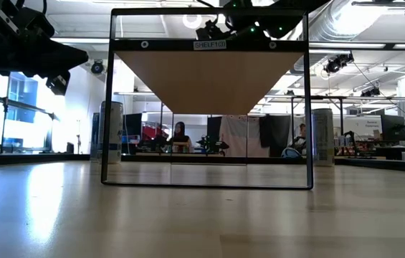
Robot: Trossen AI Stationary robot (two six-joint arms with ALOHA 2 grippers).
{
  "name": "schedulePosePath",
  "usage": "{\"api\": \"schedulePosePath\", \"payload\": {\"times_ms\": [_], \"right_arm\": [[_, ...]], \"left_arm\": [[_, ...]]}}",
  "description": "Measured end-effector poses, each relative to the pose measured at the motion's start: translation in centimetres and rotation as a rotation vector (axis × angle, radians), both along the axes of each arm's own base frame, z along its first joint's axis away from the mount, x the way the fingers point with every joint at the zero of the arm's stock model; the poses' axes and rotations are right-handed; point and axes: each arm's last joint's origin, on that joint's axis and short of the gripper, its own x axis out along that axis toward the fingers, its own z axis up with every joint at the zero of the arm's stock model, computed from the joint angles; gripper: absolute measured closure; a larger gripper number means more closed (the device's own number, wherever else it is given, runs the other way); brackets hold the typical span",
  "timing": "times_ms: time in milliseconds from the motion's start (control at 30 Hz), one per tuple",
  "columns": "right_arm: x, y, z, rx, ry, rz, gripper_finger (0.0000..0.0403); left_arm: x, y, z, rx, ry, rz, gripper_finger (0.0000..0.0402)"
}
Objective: Place canned beverage on shelf
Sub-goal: Put the top white pink soda can on the shelf
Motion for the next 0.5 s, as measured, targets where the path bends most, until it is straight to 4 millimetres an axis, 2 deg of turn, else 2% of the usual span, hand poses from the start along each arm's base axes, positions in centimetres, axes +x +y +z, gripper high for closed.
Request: {"api": "schedulePosePath", "payload": {"times_ms": [333,500], "right_arm": [[0.00,0.00,-0.01,-0.002,0.001,0.000,0.0097],[-0.05,-0.03,-0.10,0.000,0.010,-0.006,0.0055]], "left_arm": [[0.00,0.00,0.00,0.000,0.000,0.000,0.0398],[0.00,0.00,-0.01,0.000,0.000,0.000,0.0398]]}}
